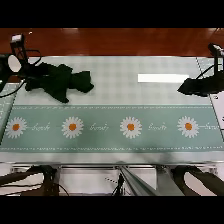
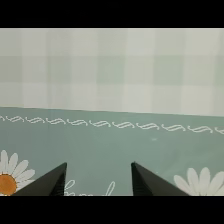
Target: Fold the shirts.
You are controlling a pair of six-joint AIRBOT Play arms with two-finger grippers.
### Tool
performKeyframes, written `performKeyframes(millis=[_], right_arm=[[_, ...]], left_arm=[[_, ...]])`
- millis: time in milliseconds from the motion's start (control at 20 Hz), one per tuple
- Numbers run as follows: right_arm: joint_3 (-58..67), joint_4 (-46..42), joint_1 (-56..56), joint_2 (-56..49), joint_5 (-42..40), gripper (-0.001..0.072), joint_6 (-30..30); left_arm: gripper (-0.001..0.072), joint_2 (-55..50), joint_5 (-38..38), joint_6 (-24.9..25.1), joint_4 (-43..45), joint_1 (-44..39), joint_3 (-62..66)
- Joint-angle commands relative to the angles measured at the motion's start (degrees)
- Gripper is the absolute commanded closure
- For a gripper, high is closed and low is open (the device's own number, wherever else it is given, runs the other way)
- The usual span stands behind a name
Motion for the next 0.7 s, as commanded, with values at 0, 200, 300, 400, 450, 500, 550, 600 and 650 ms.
performKeyframes(millis=[0, 200, 300, 400, 450, 500, 550, 600, 650], right_arm=[[0.0, -0.2, 0.0, 0.0, 0.3, 0.0224, 0.3], [0.0, -0.2, 0.0, 0.0, 0.3, 0.0224, 0.4], [0.0, 0.0, 0.0, 0.0, 0.4, 0.0224, 0.4], [0.0, 0.1, 0.0, 0.0, 0.8, 0.0224, 0.6], [0.0, 0.1, 0.0, 0.0, 1.2, 0.0224, 0.6], [0.0, 0.0, 0.0, 0.0, 1.6, 0.0224, 0.6], [0.0, 0.1, 0.0, 0.0, 1.9, 0.0224, 0.6], [0.0, 0.0, 0.0, 0.0, 2.1, 0.0224, 0.6], [0.0, 0.0, 0.0, 0.0, 2.1, 0.0224, 0.6]], left_arm=[[0.0003, -7.0, 2.8, -0.3, -3.3, 1.5, 0.0], [0.0003, -12.6, 3.3, -0.3, -3.3, 1.6, 0.0], [0.0004, -14.3, 5.2, -0.3, -3.3, 1.6, 0.0], [0.0025, -15.5, 7.4, -0.3, -3.3, 1.6, 0.0], [0.0027, -15.9, 8.5, -0.3, -3.3, 1.6, 0.0], [0.0122, -16.1, 9.4, -0.4, -3.3, 1.6, 0.0], [0.0316, -16.1, 9.9, -0.5, -3.3, 1.7, 0.0], [0.058, -16.1, 9.7, -0.5, -3.3, 1.7, 0.4], [0.0691, -16.0, 9.1, -0.5, -3.3, 1.6, 1.2]])
